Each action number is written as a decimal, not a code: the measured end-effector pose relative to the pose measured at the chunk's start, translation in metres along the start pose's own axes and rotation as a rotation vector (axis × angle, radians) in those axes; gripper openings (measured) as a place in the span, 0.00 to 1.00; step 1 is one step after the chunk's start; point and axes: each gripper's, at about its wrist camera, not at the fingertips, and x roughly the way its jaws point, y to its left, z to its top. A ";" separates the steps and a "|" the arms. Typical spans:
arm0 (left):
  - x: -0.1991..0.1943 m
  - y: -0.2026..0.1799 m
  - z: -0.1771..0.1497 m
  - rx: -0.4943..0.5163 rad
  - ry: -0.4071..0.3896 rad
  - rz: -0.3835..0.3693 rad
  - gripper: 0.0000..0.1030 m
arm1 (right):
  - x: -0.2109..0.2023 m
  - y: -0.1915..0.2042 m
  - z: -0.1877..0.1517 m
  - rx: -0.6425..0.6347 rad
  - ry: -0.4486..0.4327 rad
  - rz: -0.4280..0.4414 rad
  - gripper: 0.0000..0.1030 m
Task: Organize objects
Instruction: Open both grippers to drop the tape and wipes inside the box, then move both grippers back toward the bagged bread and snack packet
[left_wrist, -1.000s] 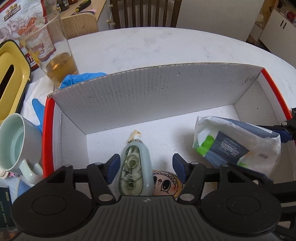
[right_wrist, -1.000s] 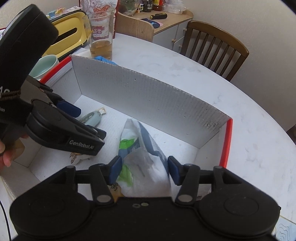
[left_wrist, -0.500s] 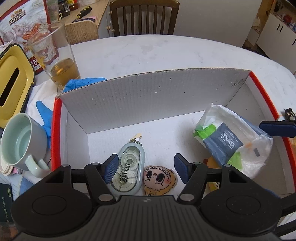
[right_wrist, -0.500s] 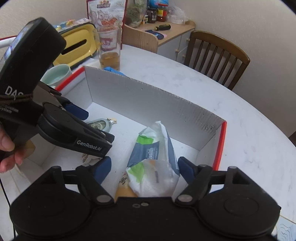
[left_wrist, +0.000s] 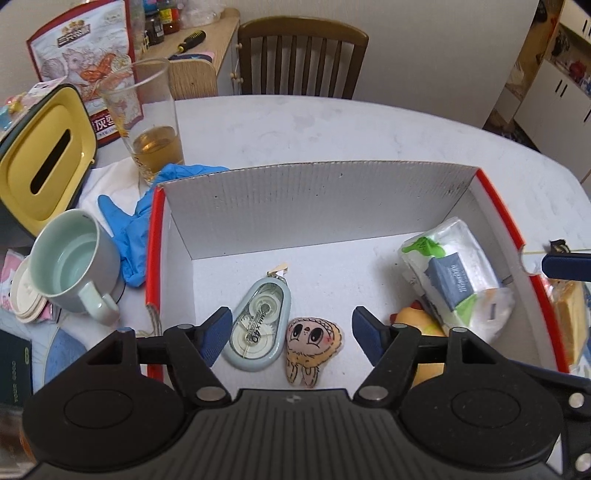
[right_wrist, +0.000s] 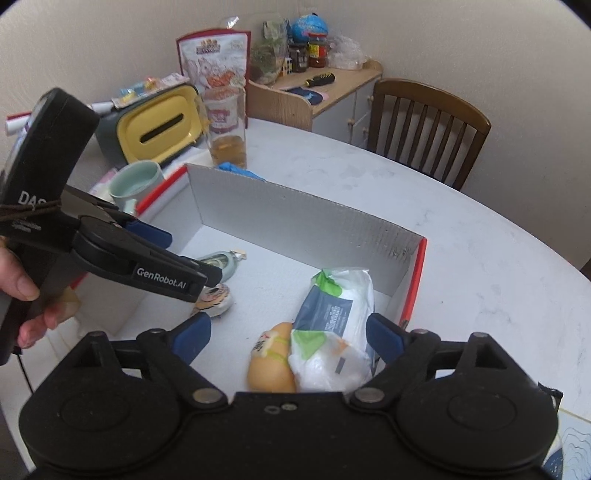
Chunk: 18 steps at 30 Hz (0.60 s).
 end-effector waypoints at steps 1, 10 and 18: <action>-0.004 -0.001 -0.002 -0.005 -0.009 0.001 0.75 | -0.005 0.000 -0.002 -0.001 -0.008 0.004 0.89; -0.042 -0.014 -0.017 -0.043 -0.103 -0.010 0.81 | -0.053 -0.012 -0.019 -0.007 -0.085 0.032 0.90; -0.077 -0.038 -0.033 -0.096 -0.182 -0.021 0.99 | -0.101 -0.040 -0.046 -0.005 -0.149 0.046 0.90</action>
